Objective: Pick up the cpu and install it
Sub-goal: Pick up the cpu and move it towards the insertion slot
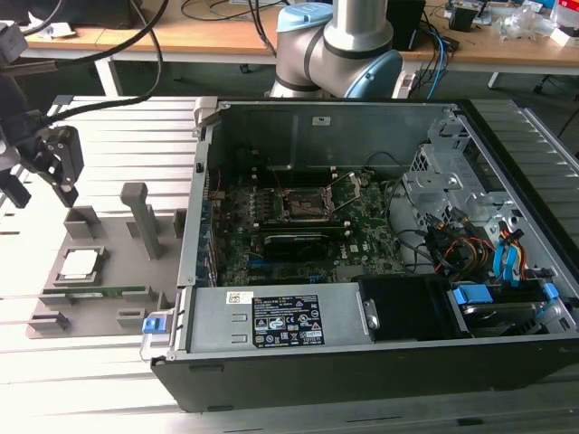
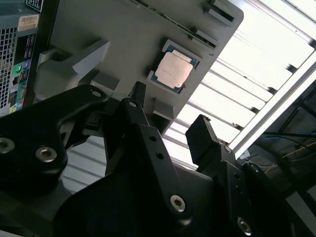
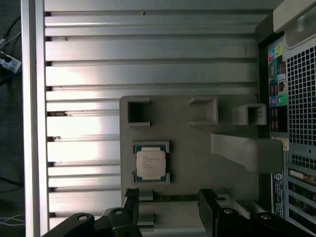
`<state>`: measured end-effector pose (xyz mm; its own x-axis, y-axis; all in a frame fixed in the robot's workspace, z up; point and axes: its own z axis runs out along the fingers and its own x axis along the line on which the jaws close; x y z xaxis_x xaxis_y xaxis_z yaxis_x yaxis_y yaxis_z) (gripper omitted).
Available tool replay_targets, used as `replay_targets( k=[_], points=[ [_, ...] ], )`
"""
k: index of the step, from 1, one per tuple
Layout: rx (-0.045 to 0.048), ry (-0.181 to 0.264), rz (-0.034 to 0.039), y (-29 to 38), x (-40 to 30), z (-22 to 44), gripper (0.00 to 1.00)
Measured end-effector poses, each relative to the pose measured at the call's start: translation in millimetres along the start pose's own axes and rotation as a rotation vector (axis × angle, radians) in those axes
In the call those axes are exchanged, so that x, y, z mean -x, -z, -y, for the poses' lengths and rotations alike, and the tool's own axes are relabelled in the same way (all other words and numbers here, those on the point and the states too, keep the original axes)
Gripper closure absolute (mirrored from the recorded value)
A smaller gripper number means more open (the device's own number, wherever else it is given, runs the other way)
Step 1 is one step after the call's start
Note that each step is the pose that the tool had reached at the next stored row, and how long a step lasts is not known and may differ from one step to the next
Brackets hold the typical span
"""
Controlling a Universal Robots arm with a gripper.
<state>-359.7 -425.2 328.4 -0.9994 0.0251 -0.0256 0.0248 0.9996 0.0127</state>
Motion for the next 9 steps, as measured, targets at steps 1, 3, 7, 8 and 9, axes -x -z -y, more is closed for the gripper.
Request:
replay_targets(
  k=[1,3,7,8,9],
  points=[
    [0.0000,0.000,0.0001,-1.2,0.0,0.1,0.40],
    [0.0000,0.000,0.0000,-3.8,-0.1,0.2,0.40],
    [0.0001,0.000,0.0001,-10.4,-0.3,0.5,0.40],
    [0.0000,0.000,0.0000,-12.2,-0.3,0.5,0.40],
    [0.0000,0.000,0.0000,-13.8,-0.4,0.6,0.40]
  ],
)
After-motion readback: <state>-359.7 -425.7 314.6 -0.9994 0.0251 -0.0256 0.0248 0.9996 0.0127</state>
